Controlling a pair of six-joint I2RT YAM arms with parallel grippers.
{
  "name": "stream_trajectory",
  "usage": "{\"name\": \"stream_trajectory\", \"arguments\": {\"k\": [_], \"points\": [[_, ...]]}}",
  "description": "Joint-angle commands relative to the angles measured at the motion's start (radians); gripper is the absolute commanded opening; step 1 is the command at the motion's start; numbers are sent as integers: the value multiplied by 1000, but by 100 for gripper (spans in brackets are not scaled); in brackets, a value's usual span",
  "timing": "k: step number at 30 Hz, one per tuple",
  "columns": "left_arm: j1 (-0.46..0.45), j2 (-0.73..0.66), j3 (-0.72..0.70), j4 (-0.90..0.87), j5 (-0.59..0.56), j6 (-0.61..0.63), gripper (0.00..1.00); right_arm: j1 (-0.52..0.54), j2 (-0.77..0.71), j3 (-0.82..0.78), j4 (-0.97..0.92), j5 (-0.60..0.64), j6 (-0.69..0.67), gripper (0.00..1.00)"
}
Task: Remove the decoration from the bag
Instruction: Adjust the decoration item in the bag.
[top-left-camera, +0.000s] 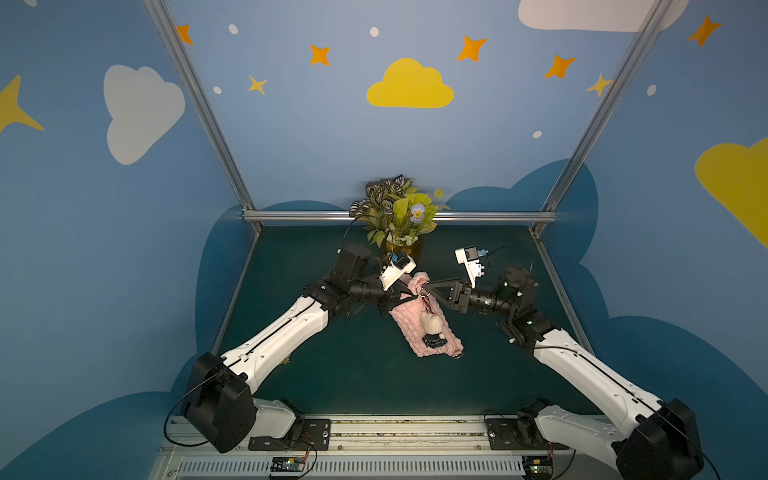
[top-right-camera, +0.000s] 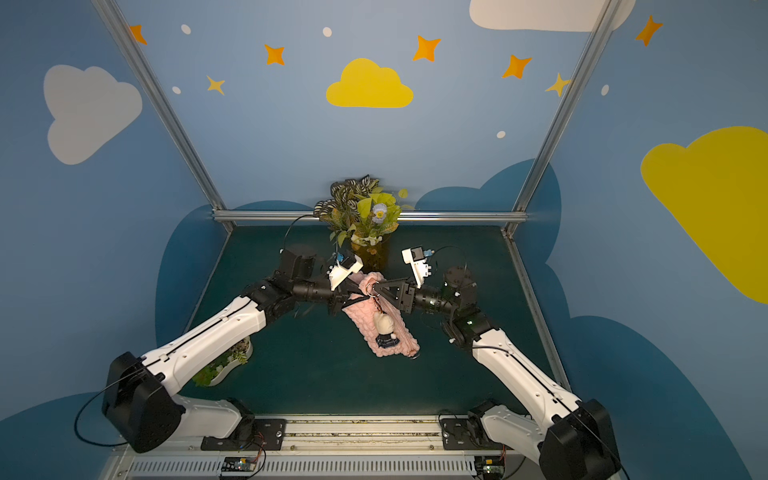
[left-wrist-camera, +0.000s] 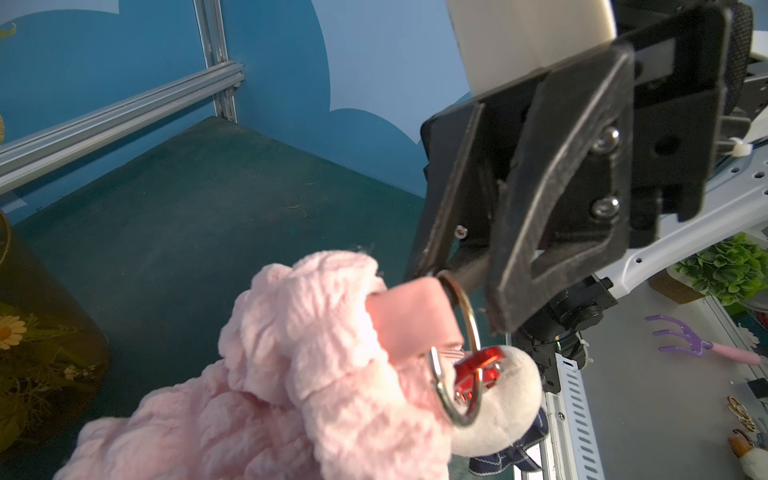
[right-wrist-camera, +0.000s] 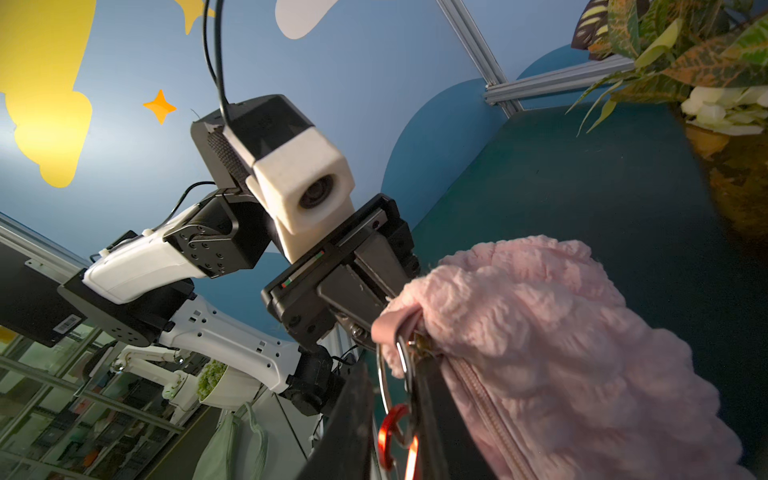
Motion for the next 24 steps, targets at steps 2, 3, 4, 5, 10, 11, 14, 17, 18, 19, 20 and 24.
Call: {"name": "stream_trajectory", "arguments": {"k": [2,3,4,5,10,11,14,17,18,19,20,24], "points": [[12,-4,40,82,33,-3,2,5,-13,8,23,-5,-11,8],[11,-1,41,83,31,-3,2,5,-13,12,16,-1,-14,3],[13,-1,40,85,28,-4,2,4,-13,15,8,3,-17,0],[14,-1,41,87,24,-4,2,4,-10,19,2,5,-21,0],[15,-8,31,89,-22,-15,2,-6,11,37,-20,14,-33,0],[16,-11,28,87,-44,-19,4,-8,16,38,-18,10,-35,0],[16,-28,12,83,-127,-31,27,-17,29,44,-9,3,-41,0],[21,-62,-13,81,-196,-36,50,-25,48,49,6,-10,-39,0],[24,-77,-22,82,-219,-40,55,-27,54,49,7,-9,-41,0],[27,-90,-31,83,-230,-42,58,-30,57,49,9,-8,-43,0],[30,-106,-39,84,-243,-45,61,-32,63,48,11,-9,-41,0],[51,-158,-63,91,-260,-116,68,-39,83,46,28,-9,-38,0]]}}
